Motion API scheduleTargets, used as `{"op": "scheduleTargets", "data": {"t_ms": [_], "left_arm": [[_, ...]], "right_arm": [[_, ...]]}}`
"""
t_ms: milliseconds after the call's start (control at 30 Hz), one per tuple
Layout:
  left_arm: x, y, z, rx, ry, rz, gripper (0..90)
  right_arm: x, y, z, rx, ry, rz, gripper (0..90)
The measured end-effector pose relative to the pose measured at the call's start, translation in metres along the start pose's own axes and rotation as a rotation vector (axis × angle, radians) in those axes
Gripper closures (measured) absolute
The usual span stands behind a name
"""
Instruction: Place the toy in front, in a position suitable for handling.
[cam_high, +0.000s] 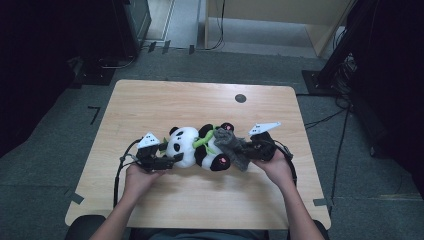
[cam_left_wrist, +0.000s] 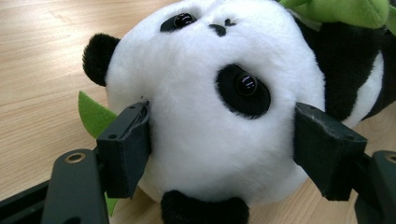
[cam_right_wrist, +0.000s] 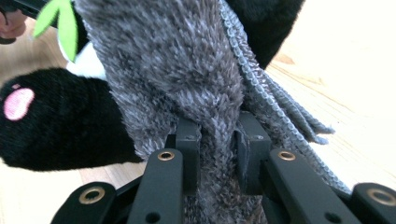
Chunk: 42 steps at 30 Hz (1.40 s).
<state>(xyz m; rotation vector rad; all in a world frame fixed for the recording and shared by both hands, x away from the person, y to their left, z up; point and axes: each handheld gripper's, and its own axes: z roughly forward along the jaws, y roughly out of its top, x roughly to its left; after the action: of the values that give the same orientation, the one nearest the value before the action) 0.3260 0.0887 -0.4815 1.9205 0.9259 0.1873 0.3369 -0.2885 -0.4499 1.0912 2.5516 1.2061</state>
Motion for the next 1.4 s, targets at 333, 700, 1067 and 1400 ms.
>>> {"op": "scheduleTargets", "data": {"t_ms": [333, 700, 1067, 1400], "left_arm": [[0.002, 0.001, 0.001, -0.001, -0.003, -0.005, 24.8], [0.002, 0.002, 0.001, 0.005, -0.008, -0.008, 24.5], [0.000, 0.001, 0.000, -0.003, 0.005, -0.003, 24.2], [-0.001, -0.002, -0.001, -0.018, 0.003, -0.010, 23.1]], "right_arm": [[-0.014, -0.008, -0.016, -0.012, -0.060, 0.042, 76.2], [0.002, 0.010, -0.041, -0.103, -0.069, -0.010, 76.9], [0.045, 0.068, -0.045, -0.136, -0.050, -0.141, 76.8], [0.069, 0.119, -0.007, -0.094, 0.028, -0.243, 76.8]]}}
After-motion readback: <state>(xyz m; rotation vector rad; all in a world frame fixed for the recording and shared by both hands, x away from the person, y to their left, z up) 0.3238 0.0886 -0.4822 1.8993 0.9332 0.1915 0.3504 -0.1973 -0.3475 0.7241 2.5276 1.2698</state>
